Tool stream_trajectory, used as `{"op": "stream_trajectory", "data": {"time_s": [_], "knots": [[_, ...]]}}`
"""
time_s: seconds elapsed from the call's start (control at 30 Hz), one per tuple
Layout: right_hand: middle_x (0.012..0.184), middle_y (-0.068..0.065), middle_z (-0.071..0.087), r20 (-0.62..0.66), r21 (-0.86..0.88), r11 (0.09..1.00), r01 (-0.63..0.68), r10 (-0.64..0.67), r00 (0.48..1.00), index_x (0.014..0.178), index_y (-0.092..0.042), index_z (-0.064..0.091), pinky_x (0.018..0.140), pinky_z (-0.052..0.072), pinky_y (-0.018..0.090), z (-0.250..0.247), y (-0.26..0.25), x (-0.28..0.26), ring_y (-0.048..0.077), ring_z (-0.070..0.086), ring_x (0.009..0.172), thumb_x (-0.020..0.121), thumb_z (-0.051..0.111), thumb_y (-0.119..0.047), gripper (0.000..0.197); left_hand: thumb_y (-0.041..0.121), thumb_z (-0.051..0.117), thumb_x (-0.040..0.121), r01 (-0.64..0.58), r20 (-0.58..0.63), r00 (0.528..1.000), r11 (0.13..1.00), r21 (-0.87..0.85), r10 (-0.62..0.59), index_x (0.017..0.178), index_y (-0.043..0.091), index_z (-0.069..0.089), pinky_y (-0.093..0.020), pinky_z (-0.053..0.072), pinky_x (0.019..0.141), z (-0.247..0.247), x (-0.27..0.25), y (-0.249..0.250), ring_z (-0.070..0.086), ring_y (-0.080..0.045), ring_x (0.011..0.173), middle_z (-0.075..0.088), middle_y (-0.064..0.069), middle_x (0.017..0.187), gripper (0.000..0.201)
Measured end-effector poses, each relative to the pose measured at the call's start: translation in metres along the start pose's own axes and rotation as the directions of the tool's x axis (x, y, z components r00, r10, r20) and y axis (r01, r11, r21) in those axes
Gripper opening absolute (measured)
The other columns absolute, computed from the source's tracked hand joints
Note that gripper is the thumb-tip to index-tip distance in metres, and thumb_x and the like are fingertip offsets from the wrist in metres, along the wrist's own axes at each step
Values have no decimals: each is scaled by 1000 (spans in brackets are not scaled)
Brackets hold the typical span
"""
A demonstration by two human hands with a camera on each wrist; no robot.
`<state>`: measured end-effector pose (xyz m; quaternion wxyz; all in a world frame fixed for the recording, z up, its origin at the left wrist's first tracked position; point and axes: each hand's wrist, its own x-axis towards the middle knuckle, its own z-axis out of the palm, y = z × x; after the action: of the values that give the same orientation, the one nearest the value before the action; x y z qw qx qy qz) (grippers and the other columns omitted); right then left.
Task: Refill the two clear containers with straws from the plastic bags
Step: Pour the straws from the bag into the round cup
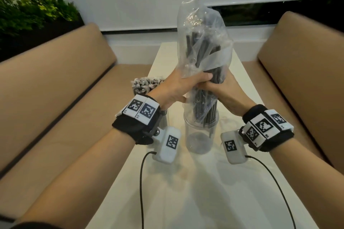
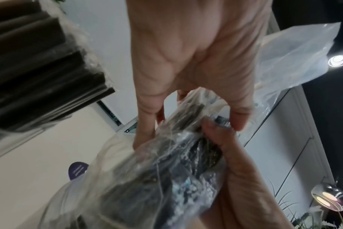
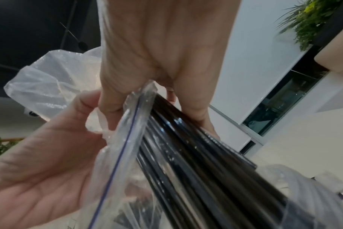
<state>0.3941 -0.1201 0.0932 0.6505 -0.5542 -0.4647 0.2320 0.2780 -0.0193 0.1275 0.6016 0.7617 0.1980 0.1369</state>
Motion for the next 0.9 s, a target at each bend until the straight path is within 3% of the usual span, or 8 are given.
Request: {"op": "stream_trajectory", "data": {"time_s": [0.1, 0.2, 0.3, 0.4, 0.47, 0.63, 0.73, 0.9], "knots": [[113, 15, 68, -26, 13, 1000, -14, 15, 1000, 122, -1, 55, 88, 56, 35, -3, -6, 0, 23, 69, 105, 84, 67, 3, 40, 30, 70, 86, 4, -72, 997, 1000, -22, -6, 126, 18, 58, -41, 57, 76, -2, 0, 0, 64, -13, 96, 68, 2, 104, 43], [114, 9, 71, -56, -92, 993, -69, 64, 996, 125, -7, 56, 92, 56, 44, -13, -8, 3, 22, 69, 104, 83, 71, -14, 45, 17, 68, 88, -15, -137, 991, 998, -54, 8, 98, 24, 63, -42, 59, 72, -11, 0, 4, 61, -19, 83, 66, -2, 92, 13], [113, 0, 72, 13, -233, 965, -122, 128, 992, 125, -20, 57, 91, 56, 47, -19, -11, 4, 17, 70, 102, 84, 69, -33, 44, 17, 69, 88, -56, -178, 983, 997, -55, 45, 92, 28, 59, -42, 58, 69, -14, -4, 4, 59, -24, 79, 65, -7, 95, 15], [117, 7, 69, 64, -110, 989, -103, 110, 992, 125, -17, 54, 92, 56, 44, -10, -10, 0, 22, 69, 105, 91, 62, -21, 35, 20, 70, 88, -78, -181, 982, 992, -98, 59, 88, 35, 61, -52, 58, 78, -11, -9, 4, 58, -21, 69, 67, -6, 104, 16], [121, 15, 66, 30, -24, 996, -80, 81, 996, 128, -11, 51, 95, 54, 47, 0, -5, -2, 29, 66, 110, 92, 59, -17, 37, 29, 71, 86, -89, -178, 981, 992, -95, 71, 86, 43, 63, -59, 57, 81, -8, -11, 7, 62, -23, 77, 68, 0, 113, 16], [124, 14, 64, -72, 52, 994, -99, 103, 992, 133, -8, 46, 98, 50, 54, 13, 6, -7, 28, 65, 113, 86, 62, -31, 55, 20, 68, 88, -79, 3, 997, 997, 13, 79, 108, 46, 49, -43, 59, 77, -10, -14, 9, 64, -14, 102, 64, 13, 109, 38], [123, 14, 65, -73, 25, 993, -112, 114, 991, 133, -5, 48, 98, 52, 50, 7, 7, -8, 27, 66, 112, 85, 66, -21, 53, 10, 73, 82, -50, -64, 997, 998, 49, 53, 118, 30, 56, -44, 58, 81, -16, -11, 3, 66, -19, 96, 67, 3, 100, 44], [117, 11, 70, -36, -53, 984, -169, 167, 985, 127, -9, 57, 90, 56, 51, -11, -4, -7, 26, 70, 104, 84, 71, -14, 45, 21, 80, 78, -117, -200, 970, 987, 112, 138, 117, 13, 64, -23, 59, 55, -24, -8, 2, 69, -18, 79, 72, -1, 95, 42]]}}
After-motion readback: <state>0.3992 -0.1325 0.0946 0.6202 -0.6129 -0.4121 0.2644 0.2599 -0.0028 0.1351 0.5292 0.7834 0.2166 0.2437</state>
